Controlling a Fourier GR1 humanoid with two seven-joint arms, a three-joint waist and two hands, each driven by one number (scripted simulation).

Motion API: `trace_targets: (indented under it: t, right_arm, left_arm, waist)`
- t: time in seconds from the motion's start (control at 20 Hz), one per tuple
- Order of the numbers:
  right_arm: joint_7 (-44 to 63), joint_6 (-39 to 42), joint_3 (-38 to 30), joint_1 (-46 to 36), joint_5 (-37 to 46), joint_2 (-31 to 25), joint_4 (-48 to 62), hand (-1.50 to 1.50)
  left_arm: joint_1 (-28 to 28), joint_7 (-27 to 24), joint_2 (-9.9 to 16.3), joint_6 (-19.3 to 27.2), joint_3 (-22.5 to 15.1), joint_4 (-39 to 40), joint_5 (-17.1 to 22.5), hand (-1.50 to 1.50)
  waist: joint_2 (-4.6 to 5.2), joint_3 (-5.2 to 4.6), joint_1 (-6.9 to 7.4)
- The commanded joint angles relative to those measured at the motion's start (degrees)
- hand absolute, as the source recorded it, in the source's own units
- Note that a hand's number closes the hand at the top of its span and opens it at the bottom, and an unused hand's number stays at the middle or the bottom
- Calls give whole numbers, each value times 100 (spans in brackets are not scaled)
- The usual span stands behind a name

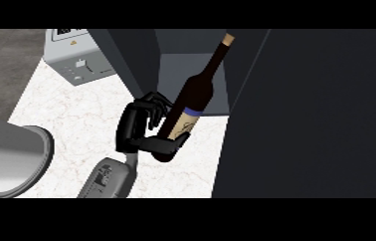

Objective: Pick up the wine, place it into the cabinet and close the cabinet

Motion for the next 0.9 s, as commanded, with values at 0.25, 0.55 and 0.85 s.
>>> trace_targets:
  t: [0.25, 0.55, 0.85]
  right_arm:
    - [272, -63, 172, 553, 110, -224, -1371, -150]
    - [-10, 21, 155, 590, -3, -314, -1237, -150]
    - [-762, -21, 583, 862, 42, -40, -749, -150]
  left_arm:
    - [-1032, 18, -10, 245, 106, 1201, 294, 150]
    - [-1695, -368, -10, 145, 232, 2151, 621, 150]
    - [-2460, -577, -10, 194, 149, 2883, 1089, 150]
  waist:
    - [3, -3, -89]
    - [22, -4, -82]
    - [20, 2, -87]
